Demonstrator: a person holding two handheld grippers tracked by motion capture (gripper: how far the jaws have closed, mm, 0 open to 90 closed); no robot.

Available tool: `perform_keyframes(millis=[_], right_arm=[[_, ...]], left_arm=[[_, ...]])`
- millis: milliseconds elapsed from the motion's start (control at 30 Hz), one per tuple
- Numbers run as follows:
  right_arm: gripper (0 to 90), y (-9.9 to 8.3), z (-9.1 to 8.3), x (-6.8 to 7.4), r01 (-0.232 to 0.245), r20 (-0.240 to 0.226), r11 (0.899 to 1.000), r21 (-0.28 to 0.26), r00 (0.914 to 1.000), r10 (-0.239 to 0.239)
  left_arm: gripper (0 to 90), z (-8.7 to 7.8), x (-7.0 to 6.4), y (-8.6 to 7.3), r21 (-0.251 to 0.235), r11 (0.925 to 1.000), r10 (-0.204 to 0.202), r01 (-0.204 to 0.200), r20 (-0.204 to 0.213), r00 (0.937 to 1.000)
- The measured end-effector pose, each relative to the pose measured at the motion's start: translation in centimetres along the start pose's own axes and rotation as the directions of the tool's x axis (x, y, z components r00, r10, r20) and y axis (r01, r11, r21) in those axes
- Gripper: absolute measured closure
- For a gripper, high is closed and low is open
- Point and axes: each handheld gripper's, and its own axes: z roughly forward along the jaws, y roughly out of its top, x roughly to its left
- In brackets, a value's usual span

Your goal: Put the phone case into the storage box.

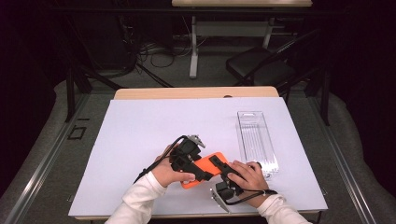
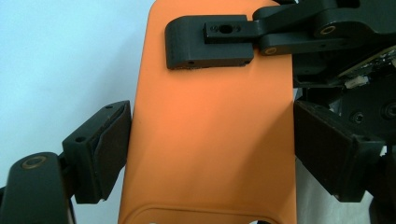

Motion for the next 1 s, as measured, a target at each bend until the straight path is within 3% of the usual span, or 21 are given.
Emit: perform_keyframes(millis=[1000], right_arm=[[87.3, -0.36, 0.11, 0.11, -0.025, -0.030, 1.000, 0.013, 0.9992, 0.026]], left_arm=[[13.3, -0.95, -0.04, -0.16, -0.046, 0.9989, -0.001, 0.000, -0.026, 0.9997]])
